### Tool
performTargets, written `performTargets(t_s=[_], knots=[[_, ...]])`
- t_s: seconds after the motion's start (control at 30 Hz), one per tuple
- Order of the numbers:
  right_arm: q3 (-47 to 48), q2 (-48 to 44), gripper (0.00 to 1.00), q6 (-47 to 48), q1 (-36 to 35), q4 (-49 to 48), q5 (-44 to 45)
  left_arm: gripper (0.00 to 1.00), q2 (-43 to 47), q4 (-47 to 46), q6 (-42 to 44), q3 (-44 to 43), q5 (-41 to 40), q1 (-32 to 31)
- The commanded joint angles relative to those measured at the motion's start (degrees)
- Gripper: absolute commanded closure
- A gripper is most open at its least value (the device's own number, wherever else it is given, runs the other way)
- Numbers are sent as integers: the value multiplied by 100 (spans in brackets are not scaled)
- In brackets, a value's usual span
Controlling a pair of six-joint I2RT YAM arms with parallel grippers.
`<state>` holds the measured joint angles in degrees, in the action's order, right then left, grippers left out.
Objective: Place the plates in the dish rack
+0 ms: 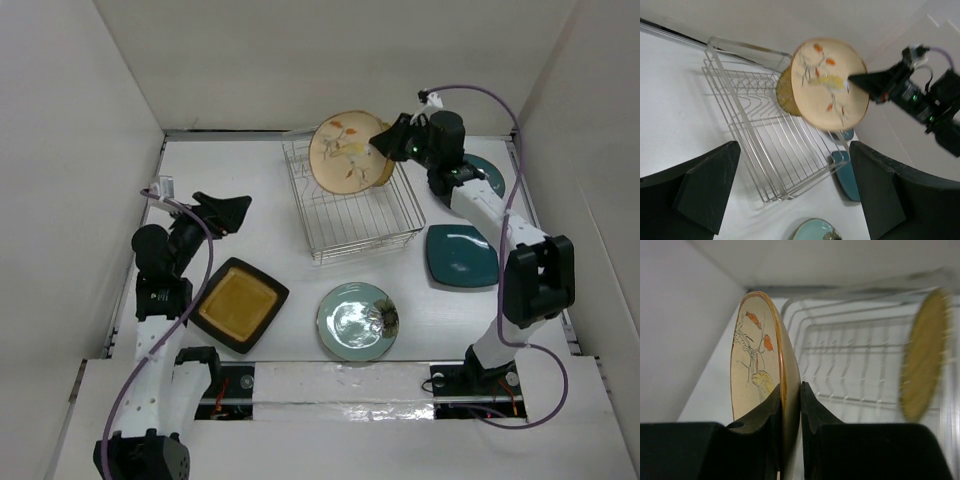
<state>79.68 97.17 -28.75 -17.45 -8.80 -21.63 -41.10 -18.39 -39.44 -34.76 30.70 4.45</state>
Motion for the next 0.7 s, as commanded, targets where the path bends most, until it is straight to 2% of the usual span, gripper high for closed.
performTargets(t_s=[0.0, 0.03, 0.13, 0.2, 0.33, 0.47, 0.57, 0.6, 0.67], knots=[[978, -444, 100, 939, -205, 252, 1913, 12, 129, 450, 735, -320, -336, -601], [1136, -383, 100, 1150, -258, 412, 2700, 12, 120, 581, 823, -338, -345, -777], [1558, -128, 100, 1802, -416, 686, 3652, 14, 120, 827, 1139, -373, -240, -1314], [1926, 126, 100, 2206, -504, 844, 4068, 15, 181, 977, 1394, -304, -266, -1568], [2751, 645, 100, 2795, -637, 1213, 4737, 20, 523, 1354, 1685, -49, -406, -1640], [3527, 1181, 100, 3690, -821, 1565, 5369, 33, 1024, 1646, 1931, 31, -757, -1640], [3738, 1445, 100, 4008, -821, 1565, 5643, 56, 1376, 1716, 1993, 40, -1083, -1640], [3774, 1489, 100, 4026, -821, 1626, 5617, 71, 1455, 1734, 1993, 22, -1144, -1640], [3862, 1647, 100, 4131, -821, 1688, 5634, 84, 1508, 1725, 2010, 13, -1084, -1640]])
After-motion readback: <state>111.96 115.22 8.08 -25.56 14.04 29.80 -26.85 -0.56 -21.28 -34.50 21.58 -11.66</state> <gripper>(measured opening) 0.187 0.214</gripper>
